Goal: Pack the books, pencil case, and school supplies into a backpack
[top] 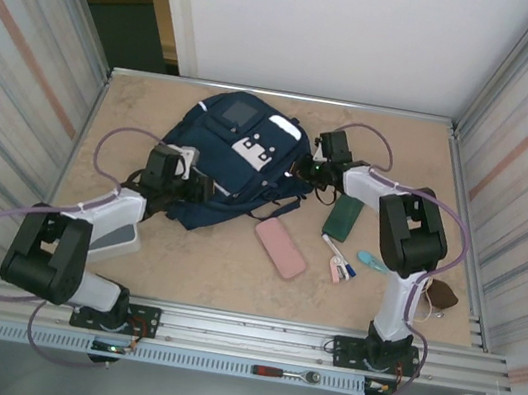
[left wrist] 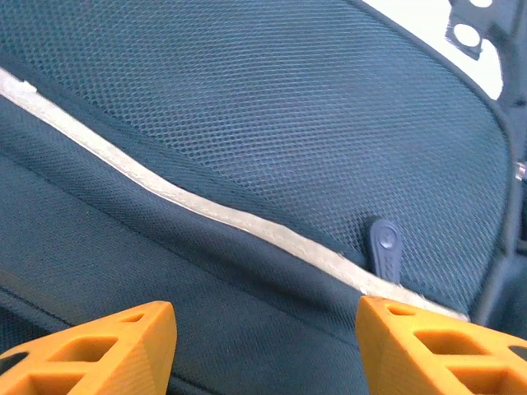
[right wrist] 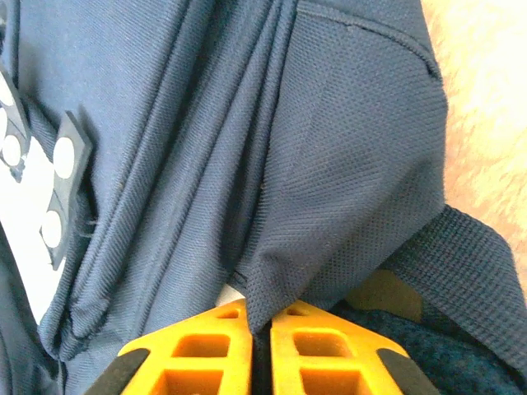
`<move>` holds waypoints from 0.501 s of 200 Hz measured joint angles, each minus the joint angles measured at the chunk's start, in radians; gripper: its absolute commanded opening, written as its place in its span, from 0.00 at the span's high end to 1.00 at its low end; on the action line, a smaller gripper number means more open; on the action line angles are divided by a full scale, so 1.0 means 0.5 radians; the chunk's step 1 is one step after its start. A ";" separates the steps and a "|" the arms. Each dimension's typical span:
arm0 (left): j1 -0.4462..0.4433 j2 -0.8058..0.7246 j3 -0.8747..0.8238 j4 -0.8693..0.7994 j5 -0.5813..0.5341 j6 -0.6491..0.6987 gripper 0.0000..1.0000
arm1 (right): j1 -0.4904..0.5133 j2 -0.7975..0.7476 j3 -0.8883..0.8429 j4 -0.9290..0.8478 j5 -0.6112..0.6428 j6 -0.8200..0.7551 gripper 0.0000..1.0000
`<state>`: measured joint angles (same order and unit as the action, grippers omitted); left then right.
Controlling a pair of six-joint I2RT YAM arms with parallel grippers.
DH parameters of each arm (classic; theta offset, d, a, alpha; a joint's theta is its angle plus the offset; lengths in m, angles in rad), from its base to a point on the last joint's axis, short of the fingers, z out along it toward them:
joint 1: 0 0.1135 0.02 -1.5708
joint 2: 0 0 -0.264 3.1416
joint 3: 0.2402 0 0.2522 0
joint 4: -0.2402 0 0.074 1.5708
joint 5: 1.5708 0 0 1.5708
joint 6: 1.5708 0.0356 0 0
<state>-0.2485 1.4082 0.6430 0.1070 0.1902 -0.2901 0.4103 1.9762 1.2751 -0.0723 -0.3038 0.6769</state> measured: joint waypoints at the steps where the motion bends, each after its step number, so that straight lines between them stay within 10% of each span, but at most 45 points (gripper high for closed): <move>1: 0.002 0.003 0.000 0.002 -0.001 -0.001 0.40 | 0.002 -0.002 -0.005 0.005 0.000 0.001 0.92; 100: 0.400 0.292 0.282 0.087 -0.052 -0.043 0.38 | 0.520 -0.173 -0.253 0.115 0.036 0.104 0.72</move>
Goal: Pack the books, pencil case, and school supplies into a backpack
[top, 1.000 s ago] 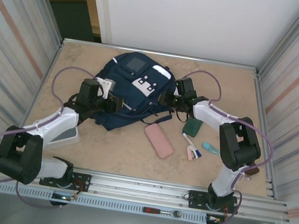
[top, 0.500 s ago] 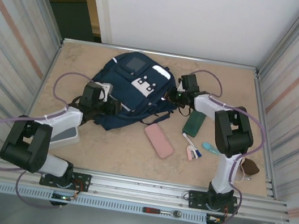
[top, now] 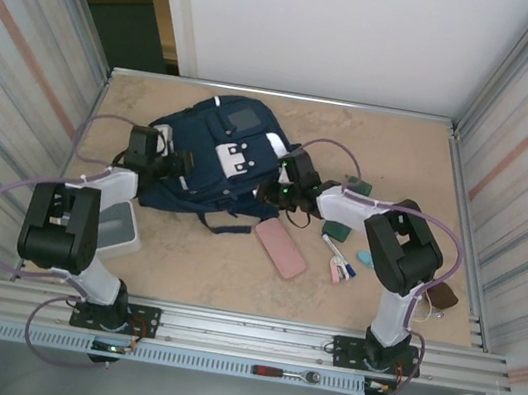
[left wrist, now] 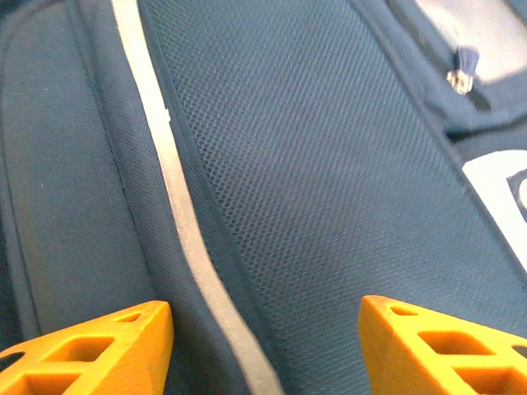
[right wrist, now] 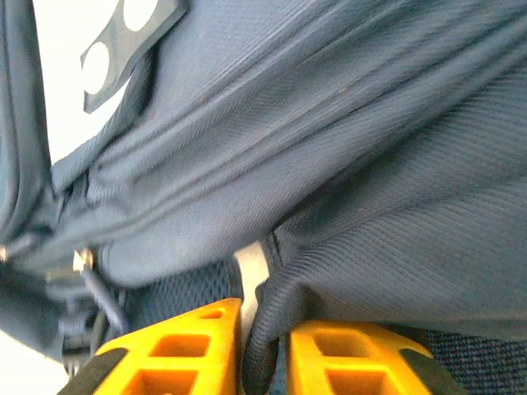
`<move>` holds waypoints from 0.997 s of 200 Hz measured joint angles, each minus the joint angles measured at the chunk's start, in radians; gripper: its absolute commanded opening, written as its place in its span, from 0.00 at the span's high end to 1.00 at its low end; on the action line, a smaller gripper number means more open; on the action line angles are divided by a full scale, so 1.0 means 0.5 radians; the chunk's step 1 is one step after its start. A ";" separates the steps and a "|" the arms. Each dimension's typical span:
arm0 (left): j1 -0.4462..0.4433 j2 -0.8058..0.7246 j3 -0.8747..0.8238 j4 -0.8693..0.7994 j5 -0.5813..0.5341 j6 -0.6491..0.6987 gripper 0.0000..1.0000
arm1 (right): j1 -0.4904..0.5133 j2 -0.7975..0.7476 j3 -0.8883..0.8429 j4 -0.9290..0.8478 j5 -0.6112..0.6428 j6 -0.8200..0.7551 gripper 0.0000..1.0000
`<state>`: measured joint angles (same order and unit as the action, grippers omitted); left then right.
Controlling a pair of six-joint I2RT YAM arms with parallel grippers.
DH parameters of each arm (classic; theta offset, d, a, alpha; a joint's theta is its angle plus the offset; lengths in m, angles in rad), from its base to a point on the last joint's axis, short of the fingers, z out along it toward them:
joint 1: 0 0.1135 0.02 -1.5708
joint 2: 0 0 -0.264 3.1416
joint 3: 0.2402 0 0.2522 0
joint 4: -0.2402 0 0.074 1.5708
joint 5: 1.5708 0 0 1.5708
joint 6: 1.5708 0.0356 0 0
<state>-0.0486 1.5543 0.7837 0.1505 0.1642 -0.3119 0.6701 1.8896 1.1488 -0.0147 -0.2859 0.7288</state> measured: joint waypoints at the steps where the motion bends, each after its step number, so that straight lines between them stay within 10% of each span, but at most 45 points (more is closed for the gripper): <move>1: 0.002 -0.002 0.001 0.000 -0.003 0.000 0.38 | 0.005 0.000 0.001 -0.002 -0.001 -0.003 0.72; 45: -0.067 -0.343 -0.038 -0.161 -0.193 0.014 0.34 | 0.127 -0.099 0.056 -0.195 0.043 -0.160 0.58; 95: -0.564 -0.732 -0.120 -0.345 -0.538 0.061 0.24 | 0.021 -0.279 0.113 -0.348 0.219 -0.327 0.55; 199: -1.114 -0.099 0.102 -0.673 -1.015 0.038 0.38 | -0.008 0.008 0.111 -0.273 0.214 -0.354 0.70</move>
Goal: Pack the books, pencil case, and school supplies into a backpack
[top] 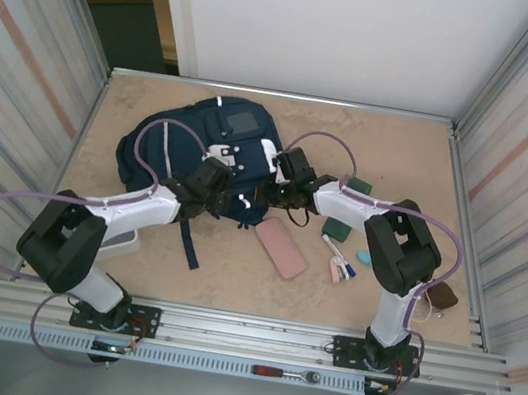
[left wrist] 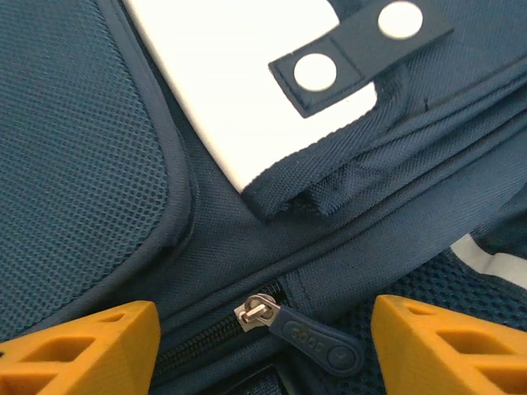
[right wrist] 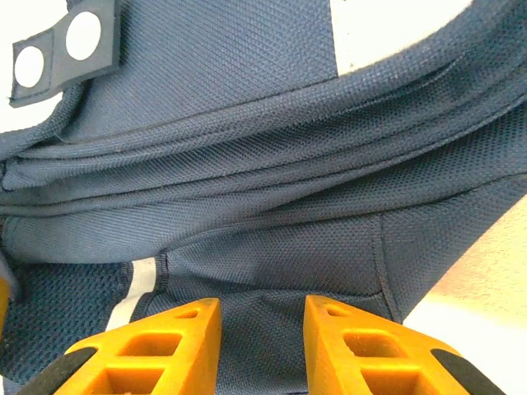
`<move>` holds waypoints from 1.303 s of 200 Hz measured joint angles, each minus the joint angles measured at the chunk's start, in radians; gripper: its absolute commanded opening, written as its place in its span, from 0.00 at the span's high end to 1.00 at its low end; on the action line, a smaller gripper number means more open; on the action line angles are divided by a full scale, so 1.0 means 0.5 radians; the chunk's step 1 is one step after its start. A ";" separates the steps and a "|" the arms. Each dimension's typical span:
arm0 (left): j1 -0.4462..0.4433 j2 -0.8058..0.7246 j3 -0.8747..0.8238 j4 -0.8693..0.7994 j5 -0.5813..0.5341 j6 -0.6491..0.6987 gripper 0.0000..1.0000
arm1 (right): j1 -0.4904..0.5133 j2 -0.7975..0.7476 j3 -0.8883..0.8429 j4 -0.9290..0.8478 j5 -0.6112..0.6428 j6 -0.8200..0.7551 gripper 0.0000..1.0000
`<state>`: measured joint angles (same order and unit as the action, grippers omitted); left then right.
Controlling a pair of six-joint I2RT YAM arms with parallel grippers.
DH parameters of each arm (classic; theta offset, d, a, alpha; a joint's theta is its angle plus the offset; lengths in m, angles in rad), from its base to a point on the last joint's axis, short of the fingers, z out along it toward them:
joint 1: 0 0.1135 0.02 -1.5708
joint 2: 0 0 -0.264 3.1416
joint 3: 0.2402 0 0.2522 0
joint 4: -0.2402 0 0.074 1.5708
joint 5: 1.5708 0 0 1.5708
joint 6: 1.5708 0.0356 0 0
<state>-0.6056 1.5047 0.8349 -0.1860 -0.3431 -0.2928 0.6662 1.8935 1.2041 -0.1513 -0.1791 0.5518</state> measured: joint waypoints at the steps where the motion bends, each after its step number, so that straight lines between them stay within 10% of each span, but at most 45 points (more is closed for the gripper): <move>1: -0.001 0.003 0.002 0.000 -0.002 -0.001 0.38 | 0.000 0.000 -0.002 0.002 0.000 0.000 0.70; 190: -0.082 0.106 0.043 -0.098 -0.094 -0.054 0.80 | -0.029 0.000 -0.083 0.121 -0.045 0.018 0.70; 260: -0.082 0.095 0.039 -0.111 -0.098 -0.039 0.75 | -0.038 0.000 -0.085 0.121 -0.053 0.018 0.70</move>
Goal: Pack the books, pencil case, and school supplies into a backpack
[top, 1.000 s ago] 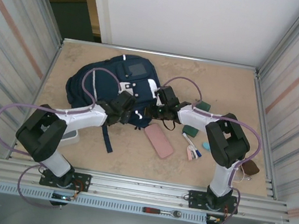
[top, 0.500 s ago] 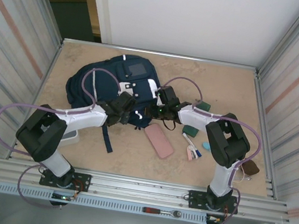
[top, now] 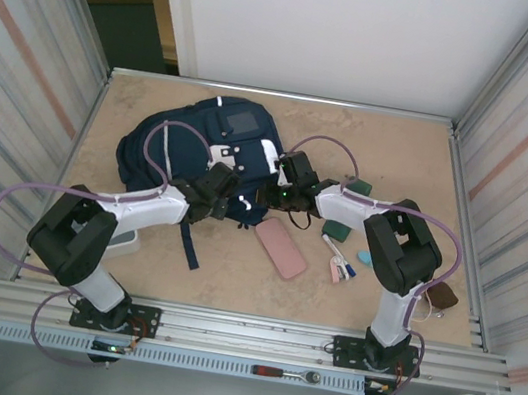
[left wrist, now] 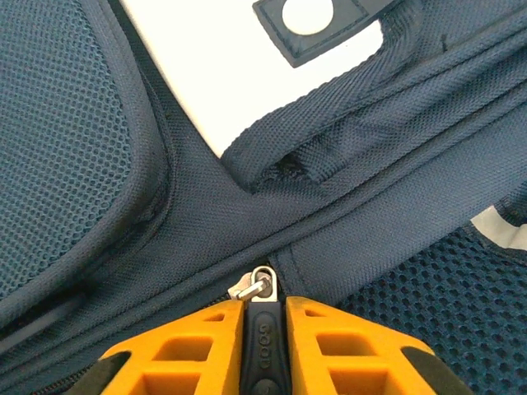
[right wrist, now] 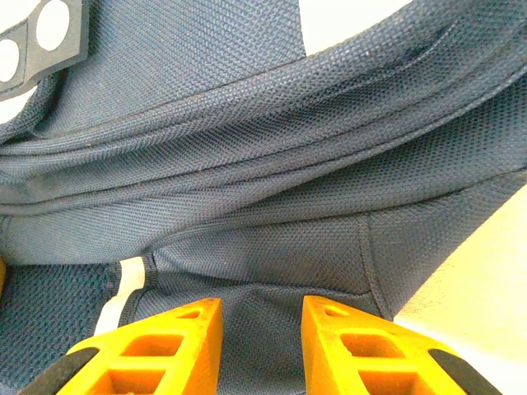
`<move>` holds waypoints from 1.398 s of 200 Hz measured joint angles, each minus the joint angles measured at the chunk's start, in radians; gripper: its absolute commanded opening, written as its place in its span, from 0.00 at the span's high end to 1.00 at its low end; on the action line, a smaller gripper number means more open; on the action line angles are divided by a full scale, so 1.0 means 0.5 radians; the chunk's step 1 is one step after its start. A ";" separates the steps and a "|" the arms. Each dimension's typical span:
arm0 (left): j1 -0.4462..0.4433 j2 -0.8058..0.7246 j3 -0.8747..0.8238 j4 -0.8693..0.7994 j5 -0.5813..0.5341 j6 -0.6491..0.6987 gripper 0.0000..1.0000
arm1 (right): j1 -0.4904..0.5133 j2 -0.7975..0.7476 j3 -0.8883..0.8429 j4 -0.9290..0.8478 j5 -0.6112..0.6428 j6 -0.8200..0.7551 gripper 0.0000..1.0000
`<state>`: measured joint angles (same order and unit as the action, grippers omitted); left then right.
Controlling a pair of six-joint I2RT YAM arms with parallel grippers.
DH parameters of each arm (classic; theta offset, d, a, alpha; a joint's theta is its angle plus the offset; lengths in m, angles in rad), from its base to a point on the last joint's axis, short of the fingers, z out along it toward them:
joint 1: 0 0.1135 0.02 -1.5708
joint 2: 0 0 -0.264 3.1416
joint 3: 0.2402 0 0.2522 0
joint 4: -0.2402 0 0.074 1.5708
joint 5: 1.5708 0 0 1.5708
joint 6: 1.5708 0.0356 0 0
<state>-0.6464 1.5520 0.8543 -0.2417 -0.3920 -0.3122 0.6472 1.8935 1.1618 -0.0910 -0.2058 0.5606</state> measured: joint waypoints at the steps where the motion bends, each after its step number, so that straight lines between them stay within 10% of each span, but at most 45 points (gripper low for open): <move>1: 0.000 0.000 0.001 -0.001 -0.001 0.001 0.75 | 0.000 0.000 0.000 0.000 0.000 0.001 0.70; 206: -0.007 0.060 0.139 -0.213 -0.015 0.297 0.96 | -0.002 0.001 -0.002 -0.001 -0.001 0.010 0.70; 279: 0.222 -0.165 0.005 -0.079 0.425 0.284 1.00 | -0.015 0.001 -0.002 -0.014 -0.001 0.010 0.70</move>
<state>-0.5354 1.4696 0.8570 -0.2813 -0.1795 -0.1703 0.6395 1.8938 1.1610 -0.0982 -0.2062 0.5655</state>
